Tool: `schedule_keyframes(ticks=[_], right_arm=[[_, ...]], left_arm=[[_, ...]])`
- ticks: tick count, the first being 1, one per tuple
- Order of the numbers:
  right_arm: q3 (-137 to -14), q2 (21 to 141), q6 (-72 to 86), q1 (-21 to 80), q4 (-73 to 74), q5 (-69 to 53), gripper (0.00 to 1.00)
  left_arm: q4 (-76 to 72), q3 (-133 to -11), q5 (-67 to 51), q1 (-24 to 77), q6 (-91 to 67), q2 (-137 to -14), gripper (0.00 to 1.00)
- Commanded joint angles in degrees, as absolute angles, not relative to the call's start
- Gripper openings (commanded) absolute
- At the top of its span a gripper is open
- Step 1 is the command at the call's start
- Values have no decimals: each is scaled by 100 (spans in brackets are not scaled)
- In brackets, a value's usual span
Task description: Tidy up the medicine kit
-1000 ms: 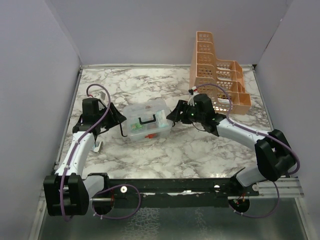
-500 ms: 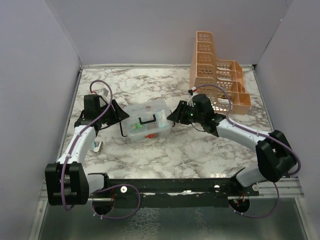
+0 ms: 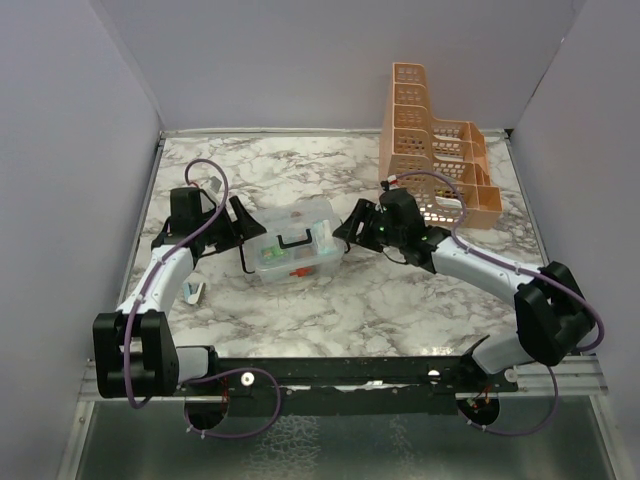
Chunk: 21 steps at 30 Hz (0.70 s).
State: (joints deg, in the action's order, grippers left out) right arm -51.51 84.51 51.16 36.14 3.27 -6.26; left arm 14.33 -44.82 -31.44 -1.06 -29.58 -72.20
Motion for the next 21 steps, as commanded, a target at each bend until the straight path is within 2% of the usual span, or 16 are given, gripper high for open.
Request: schedule_keyframes(ticks=[1,4,11,15,21], right_arm=[[-5389,8054,4703,3649,421,11,68],[-5538,8049,4412,3648,369,-12,73],[-5617,8468,4145,3645,271,-235,71],[-5590,8754,4076,3647,247,-352,62],[-5149,8740,4436,3647,148,-681,44]], left_arm=[[1370,-4658,-3239,-105,-2734,-7264,78],[1395,-4709,-3343,-105,-2598,-7326,80],[1530,-4963,-3318,-97,-2489,-7630,80],[1606,-5061,-3246,-97,-2440,-7712,80],[1617,-5123,-3649,-72,-2414,-7944,69]])
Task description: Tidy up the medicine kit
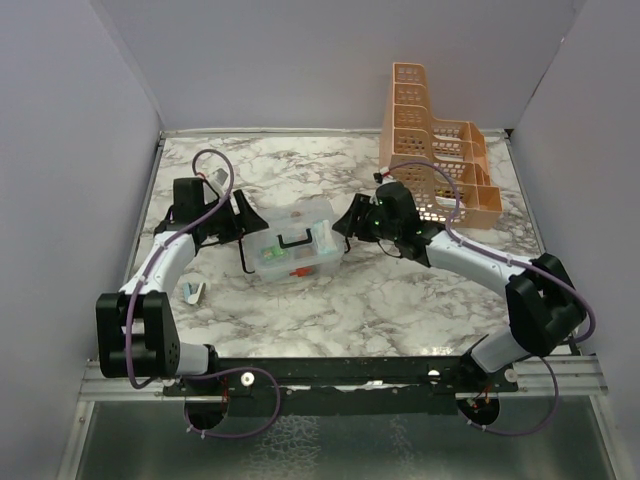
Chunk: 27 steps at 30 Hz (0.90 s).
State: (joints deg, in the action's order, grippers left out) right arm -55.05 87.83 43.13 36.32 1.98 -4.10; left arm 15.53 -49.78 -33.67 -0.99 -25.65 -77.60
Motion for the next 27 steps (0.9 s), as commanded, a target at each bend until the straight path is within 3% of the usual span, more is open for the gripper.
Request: schedule_keyframes(ticks=[1,7,11,14,19,22,27], right_arm=[[-5027,8686,4482,3647,82,-765,42],[-4568,8449,4796,3647,-80,-1086,33],[-4466,8244,4903,3654,-110,-1184,32],[-4587,8130,4918,3656,55,-884,35],[-4913,7999,4869,3633,318,-245,52],[-5043,7919,4864,3575,334,-185,60],[-4934,7743,4951,3291,-7,-705,69]], left_arm=[[1612,-5133,-3731,-56,-2425,-7989,67],[1600,-5232,-3888,90,-2506,-8205,58],[1600,-5221,-3676,132,-2634,-8263,56],[1787,-5371,-3184,127,-2574,-8238,68],[2227,-5799,-1812,132,-2303,-7879,86],[2411,-6040,-1397,132,-2063,-7635,92],[2350,-6197,-1749,291,-1669,-7225,99]])
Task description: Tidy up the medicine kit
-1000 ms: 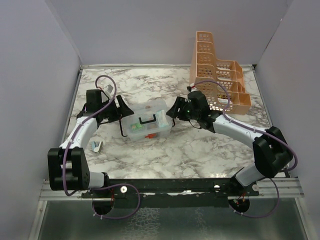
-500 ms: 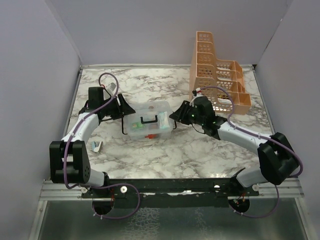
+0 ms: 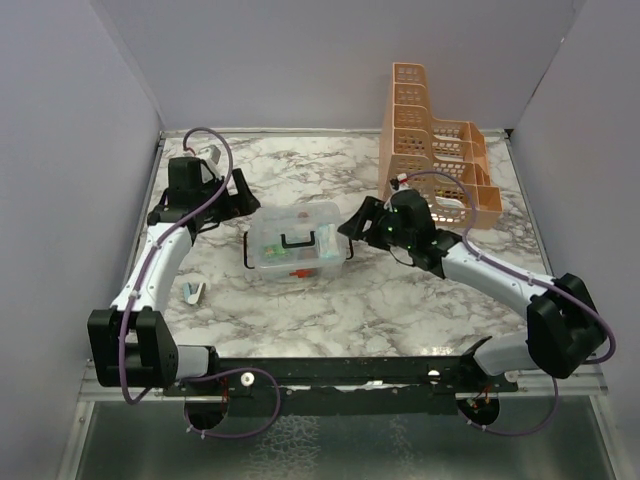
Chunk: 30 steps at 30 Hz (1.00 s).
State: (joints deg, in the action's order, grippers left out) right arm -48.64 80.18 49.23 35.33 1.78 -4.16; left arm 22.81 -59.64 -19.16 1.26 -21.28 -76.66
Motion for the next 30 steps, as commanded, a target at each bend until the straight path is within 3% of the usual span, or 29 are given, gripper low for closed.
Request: schedule_keyframes(ticks=[1,6,16,30], right_arm=[[-4842,7703,5061,3155,-152,-1008,70],[-3962,7668,6058,2540,-1487,-2076,70],[-3272,8142,6966,2206,-2843,-2628,76],[-3002,9011,7483,2206,-4088,-2853,82]], left_arm=[[2292,-6176,-1813,401,-1627,-7139,99],[2052,-6152,-1309,1461,-1407,-6929,99],[2126,-6477,512,3298,-756,-7688,99],[2873,-6671,1367,3976,-367,-8630,99]])
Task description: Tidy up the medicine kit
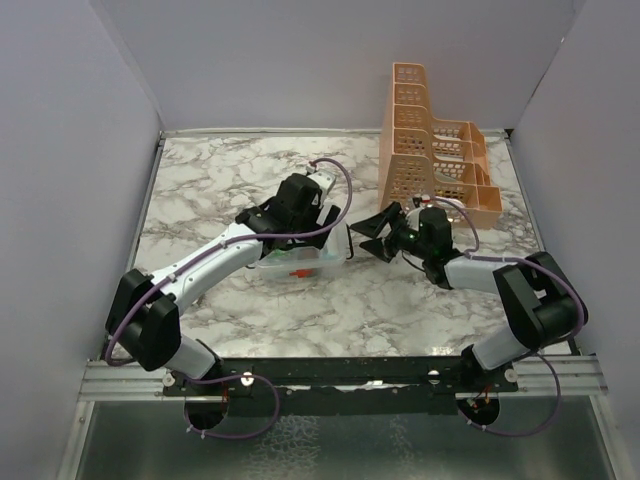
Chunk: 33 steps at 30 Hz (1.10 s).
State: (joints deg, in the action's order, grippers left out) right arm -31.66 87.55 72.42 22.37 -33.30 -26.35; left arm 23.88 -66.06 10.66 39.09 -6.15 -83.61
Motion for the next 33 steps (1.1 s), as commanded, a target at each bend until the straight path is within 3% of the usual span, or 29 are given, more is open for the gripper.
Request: schedule_keyframes(ticks=[1,11,23,33], right_arm=[[-2976,9068,7506,2206,-4179,-2838,82],[-2803,9607,7929,2206,-5368,-3302,84],[-3032,10018,8146,2248,-6030,-3902,85],[-3142,9308,7381,2295,-5031,-3842,80]], left_arm=[[2925,-6663,1308,3986,-353,-8700,99],[3198,-6759,1430,4101,-309,-9143,96],[3053,-6052,999,4097,-1153,-8645,96],[2841,-5830,1017,4084,-1466,-8499,90]])
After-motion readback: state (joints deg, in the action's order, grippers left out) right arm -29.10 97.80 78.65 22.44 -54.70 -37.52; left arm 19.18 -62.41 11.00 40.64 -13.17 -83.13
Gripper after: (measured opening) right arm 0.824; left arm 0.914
